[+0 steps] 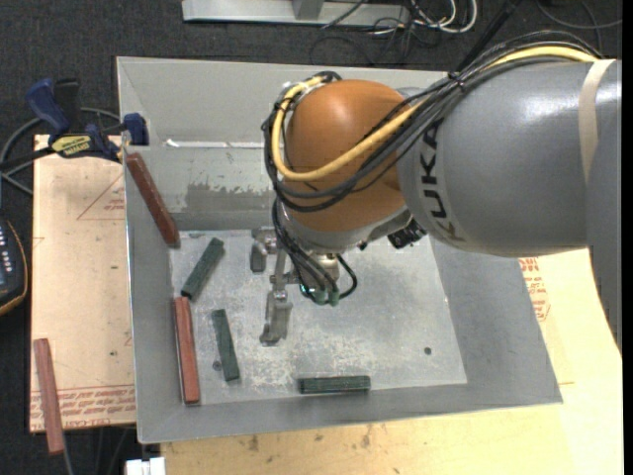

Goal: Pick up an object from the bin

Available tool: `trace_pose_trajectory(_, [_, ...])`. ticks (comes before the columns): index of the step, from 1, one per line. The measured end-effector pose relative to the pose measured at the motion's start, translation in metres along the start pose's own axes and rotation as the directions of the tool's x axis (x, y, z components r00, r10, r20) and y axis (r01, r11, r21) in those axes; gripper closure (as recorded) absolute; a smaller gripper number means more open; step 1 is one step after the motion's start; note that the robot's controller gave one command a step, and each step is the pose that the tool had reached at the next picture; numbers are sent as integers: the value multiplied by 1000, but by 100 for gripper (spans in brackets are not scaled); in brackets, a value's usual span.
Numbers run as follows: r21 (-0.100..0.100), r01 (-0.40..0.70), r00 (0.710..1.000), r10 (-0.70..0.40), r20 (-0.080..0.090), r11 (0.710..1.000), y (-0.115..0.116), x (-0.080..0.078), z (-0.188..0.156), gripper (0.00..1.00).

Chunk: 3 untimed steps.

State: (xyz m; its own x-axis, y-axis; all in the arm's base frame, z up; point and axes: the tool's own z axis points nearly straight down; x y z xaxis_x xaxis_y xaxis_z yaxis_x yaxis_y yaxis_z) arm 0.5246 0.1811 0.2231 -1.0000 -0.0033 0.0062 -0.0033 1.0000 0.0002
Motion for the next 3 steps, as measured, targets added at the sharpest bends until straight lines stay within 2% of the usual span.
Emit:
trace_pose_trajectory(1, [-1, -3, 1000, 3, 6, 1000, -1, -2, -3, 100])
trace_pose_trajectory(2, [1, 178, 984, -178, 0, 984, 14, 30, 70, 100])
trace_pose_trajectory(3, [0, -123, 992, 123, 4, 992, 5, 37, 91, 100])
